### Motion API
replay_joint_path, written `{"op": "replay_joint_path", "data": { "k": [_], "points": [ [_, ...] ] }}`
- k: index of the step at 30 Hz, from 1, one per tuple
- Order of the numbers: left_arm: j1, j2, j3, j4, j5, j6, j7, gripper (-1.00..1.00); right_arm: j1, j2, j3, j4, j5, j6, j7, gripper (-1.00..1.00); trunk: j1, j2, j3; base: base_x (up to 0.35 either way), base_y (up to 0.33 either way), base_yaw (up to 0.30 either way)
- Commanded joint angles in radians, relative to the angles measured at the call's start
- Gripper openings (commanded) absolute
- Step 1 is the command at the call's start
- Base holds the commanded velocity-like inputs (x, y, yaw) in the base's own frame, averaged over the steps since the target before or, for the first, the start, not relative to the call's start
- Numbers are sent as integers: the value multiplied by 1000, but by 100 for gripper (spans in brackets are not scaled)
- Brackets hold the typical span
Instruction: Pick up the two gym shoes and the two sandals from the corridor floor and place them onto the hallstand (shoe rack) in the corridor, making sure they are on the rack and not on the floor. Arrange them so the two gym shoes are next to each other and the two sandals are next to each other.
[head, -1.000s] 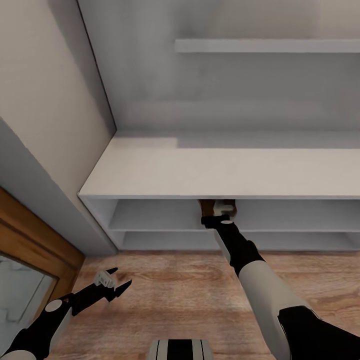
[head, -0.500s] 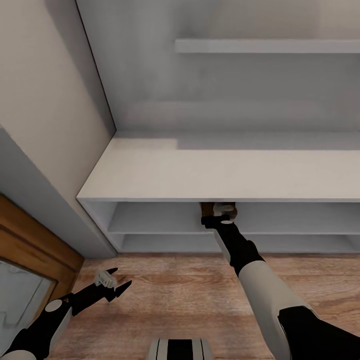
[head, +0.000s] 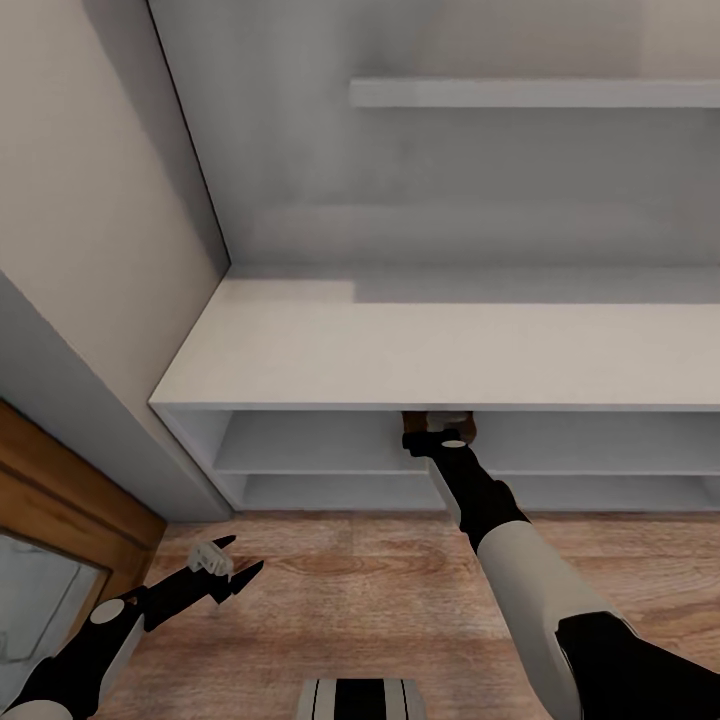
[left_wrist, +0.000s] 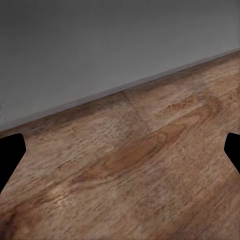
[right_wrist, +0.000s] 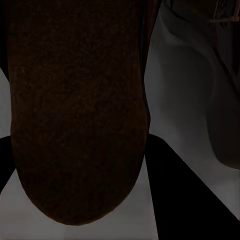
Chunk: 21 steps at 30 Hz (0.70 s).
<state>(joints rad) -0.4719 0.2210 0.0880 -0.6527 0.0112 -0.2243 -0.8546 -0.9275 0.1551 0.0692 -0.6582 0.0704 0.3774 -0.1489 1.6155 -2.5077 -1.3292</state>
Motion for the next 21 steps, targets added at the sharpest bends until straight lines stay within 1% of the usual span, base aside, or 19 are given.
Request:
{"op": "replay_joint_path", "data": {
  "k": [1,7,8,21],
  "points": [
    [-1,0,2,1,1,-3,-5,100,0,0,3,-1,5,8,-4,-100,0,0,-1,0,0,0],
    [-1,0,1,1,1,-3,-4,100,0,0,3,-1,5,8,-4,-100,0,0,-1,0,0,0],
    [-1,0,2,1,0,-3,-4,100,0,0,3,-1,5,8,-4,100,0,0,-1,0,0,0],
    [-1,0,1,1,1,-3,-6,100,0,0,3,-1,5,8,-4,100,0,0,-1,0,0,0]
  ]
}}
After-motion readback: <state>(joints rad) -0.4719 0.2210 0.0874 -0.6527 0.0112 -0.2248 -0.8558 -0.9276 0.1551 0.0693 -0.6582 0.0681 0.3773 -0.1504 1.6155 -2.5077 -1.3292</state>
